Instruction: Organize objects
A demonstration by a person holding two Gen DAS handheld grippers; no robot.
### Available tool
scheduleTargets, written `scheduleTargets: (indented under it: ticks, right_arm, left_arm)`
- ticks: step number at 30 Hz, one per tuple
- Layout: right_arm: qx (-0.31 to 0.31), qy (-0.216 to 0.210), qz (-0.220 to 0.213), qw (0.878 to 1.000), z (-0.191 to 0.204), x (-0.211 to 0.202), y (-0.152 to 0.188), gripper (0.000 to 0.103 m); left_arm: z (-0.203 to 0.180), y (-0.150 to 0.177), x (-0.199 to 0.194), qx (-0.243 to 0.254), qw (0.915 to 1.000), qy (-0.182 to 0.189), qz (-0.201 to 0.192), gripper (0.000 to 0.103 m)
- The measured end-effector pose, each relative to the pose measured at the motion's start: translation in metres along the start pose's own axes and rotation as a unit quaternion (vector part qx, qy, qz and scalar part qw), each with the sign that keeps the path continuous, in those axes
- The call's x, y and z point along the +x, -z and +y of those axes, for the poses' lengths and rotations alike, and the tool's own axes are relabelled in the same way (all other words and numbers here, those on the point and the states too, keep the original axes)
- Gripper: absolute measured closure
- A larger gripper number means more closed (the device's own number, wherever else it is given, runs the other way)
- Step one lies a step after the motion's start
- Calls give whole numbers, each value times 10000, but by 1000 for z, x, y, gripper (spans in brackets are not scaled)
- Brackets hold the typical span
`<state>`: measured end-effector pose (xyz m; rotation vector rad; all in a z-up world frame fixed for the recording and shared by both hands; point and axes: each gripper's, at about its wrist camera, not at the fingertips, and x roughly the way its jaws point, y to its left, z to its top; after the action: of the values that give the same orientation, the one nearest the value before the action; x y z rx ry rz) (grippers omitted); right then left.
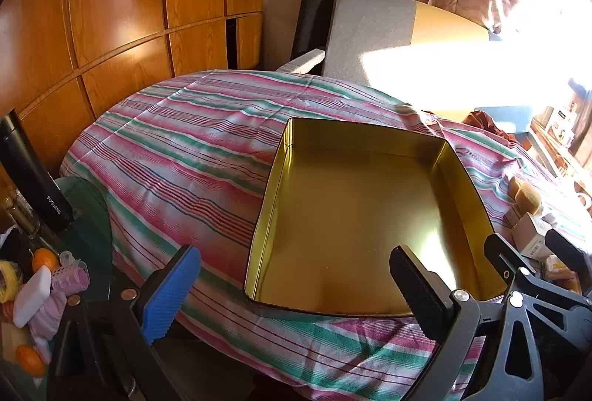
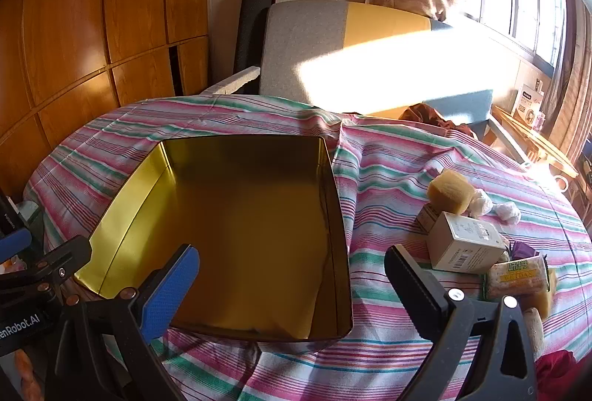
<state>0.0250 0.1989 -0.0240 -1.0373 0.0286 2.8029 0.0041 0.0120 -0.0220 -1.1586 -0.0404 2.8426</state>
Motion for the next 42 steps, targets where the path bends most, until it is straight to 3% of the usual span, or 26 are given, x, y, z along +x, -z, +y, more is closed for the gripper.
scheduleTargets:
  ticks: [19,33,42]
  right_arm:
    - [13,17,-71,10000,-5,-9,-3,1]
    - [141,34,-38,9999,-16,-7,0,1]
    - [320,112,50,9994,-37,-3,5,1]
  left_arm:
    - [-10,-3,-18,313,9989,-31,-349,0]
    - [-23,-1,-11,477,9986,36,-211,0]
    - [-41,0,-4,709,9970,294,-66,0]
